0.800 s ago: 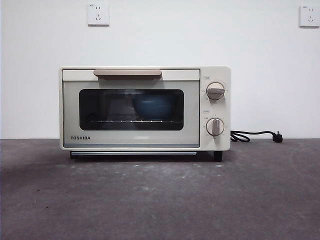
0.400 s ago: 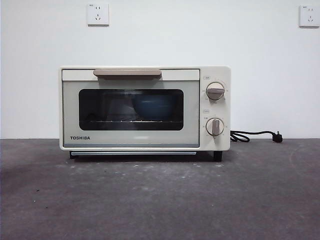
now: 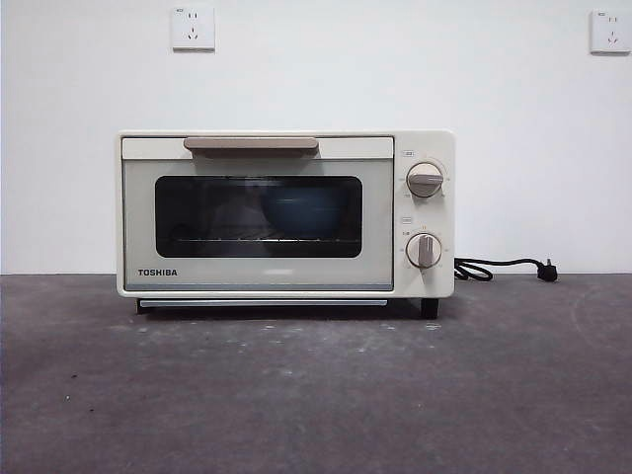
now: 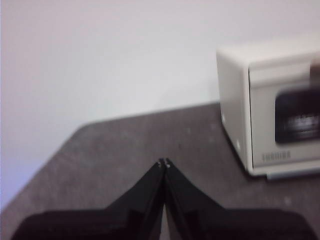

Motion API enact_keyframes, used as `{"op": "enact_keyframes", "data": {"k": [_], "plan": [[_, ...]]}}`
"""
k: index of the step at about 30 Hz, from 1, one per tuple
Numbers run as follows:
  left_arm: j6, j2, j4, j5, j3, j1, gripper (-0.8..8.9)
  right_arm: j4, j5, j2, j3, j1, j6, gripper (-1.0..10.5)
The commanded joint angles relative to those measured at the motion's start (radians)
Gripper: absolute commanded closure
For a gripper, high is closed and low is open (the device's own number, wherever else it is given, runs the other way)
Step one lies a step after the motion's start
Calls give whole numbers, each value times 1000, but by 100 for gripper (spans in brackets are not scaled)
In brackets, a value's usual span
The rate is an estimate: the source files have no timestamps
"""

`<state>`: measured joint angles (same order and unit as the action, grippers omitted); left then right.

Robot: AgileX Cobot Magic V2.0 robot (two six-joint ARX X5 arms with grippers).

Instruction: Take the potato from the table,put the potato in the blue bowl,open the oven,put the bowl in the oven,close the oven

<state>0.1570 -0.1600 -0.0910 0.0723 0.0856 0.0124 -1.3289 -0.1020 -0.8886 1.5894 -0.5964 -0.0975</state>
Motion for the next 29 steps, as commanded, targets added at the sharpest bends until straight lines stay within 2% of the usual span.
{"op": "enact_keyframes", "data": {"k": [1,8,14,20,29], "plan": [[-13,28,-5,3,-51,3,818,8,3,6,2,-2,-9,946],[-34,75,95,3,-80,3,818,7,3,6,2,-2,-9,946],[-41,153,278,0,-80,3,817,7,3,6,2,-2,-9,946],[-86,158,272,-39,-80,2,817,7,3,6,2,-2,-9,946],[-85,155,272,-47,-80,2,817,7,3,6,2,-2,-10,946]]}}
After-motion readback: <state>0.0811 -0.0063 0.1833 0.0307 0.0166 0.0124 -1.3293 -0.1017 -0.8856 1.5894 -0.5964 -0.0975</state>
